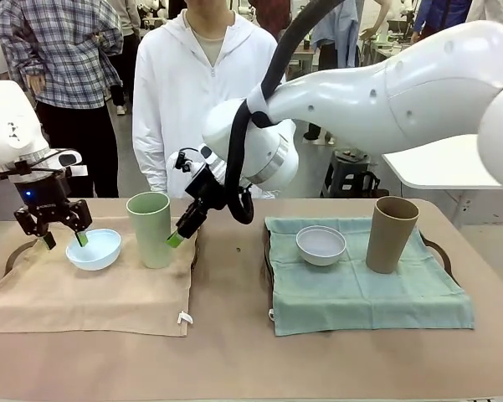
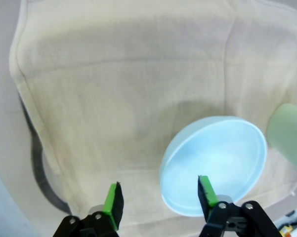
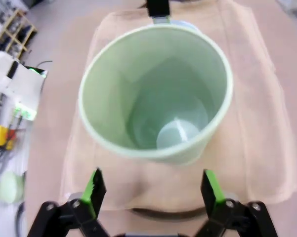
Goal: Set up a tray with a mat and arrange the tableware.
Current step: Place the Picnic Bowl and Reusable plastic cup back onto the Handle tray in front of the human's position.
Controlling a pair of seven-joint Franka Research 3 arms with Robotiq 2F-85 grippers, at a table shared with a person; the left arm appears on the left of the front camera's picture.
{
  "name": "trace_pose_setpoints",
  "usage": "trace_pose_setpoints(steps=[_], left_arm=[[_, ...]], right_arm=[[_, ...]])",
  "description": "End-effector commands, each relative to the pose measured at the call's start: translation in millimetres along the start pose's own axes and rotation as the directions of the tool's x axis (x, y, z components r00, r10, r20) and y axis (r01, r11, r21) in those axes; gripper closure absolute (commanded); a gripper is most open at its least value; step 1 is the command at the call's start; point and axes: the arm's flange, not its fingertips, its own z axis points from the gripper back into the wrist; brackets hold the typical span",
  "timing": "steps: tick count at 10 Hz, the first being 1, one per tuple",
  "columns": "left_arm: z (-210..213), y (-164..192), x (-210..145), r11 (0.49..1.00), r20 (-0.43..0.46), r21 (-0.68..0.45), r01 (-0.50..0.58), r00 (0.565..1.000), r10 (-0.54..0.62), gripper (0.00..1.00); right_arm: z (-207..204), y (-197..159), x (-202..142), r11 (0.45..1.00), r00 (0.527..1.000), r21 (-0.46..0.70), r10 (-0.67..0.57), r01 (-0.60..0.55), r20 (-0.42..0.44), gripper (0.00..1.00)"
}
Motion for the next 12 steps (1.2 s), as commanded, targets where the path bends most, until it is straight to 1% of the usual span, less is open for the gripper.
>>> trace_pose_setpoints(steps=[1,2,3,4,5,6,8,9,10,11,12], left_arm=[[18.4,-4.8,-19.8,0.997,0.005,0.034,0.066,0.998,-0.066,0.05],[28.4,-15.6,-29.9,0.993,0.019,0.053,0.105,0.994,-0.106,0.00],[41.2,-30.7,-44.2,0.986,0.027,0.081,0.144,0.989,-0.146,0.00],[54.9,-43.5,-55.2,0.979,0.038,0.106,0.172,0.983,-0.177,0.00],[70.7,-54.3,-65.3,0.972,0.039,0.125,0.200,0.978,-0.206,0.00],[86.4,-65.6,-78.5,0.967,0.037,0.146,0.208,0.976,-0.216,0.00],[118.8,-92.1,-103.4,0.974,0.065,0.157,0.163,0.982,-0.175,0.00],[135.1,-101.1,-111.1,0.980,0.085,0.142,0.138,0.985,-0.151,0.00],[146.7,-108.3,-114.6,0.985,0.102,0.132,0.114,0.987,-0.128,0.00],[153.7,-118.5,-119.7,0.992,0.099,0.124,0.039,0.994,-0.052,0.00],[162.1,-121.0,-123.7,0.995,0.089,0.103,0.002,0.996,-0.011,0.00]], right_arm=[[28.5,23.9,-11.3,0.974,0.960,-0.025,-0.227,0.226,-0.165,0.00],[42.0,29.8,-16.3,0.938,0.905,-0.056,-0.345,0.342,-0.248,0.00],[58.1,37.0,-21.8,0.885,0.821,-0.116,-0.462,0.450,-0.335,0.00],[75.1,43.9,-23.1,0.821,0.737,-0.215,-0.570,0.529,-0.362,0.00],[95.1,55.8,-19.5,0.764,0.675,-0.287,-0.645,0.578,-0.358,0.00],[115.8,74.6,-10.3,0.717,0.631,-0.365,-0.697,0.594,-0.342,0.00],[151.0,120.4,13.1,0.615,0.542,-0.519,-0.782,0.593,-0.307,0.00],[162.1,138.1,21.7,0.543,0.465,-0.582,-0.834,0.605,-0.295,0.00],[177.0,153.4,30.2,0.464,0.404,-0.643,-0.879,0.609,-0.252,0.00],[185.5,166.9,36.5,0.431,0.380,-0.669,-0.895,0.605,-0.233,0.00],[182.4,166.7,35.4,0.509,0.402,-0.613,-0.859,0.604,-0.317,0.00]])
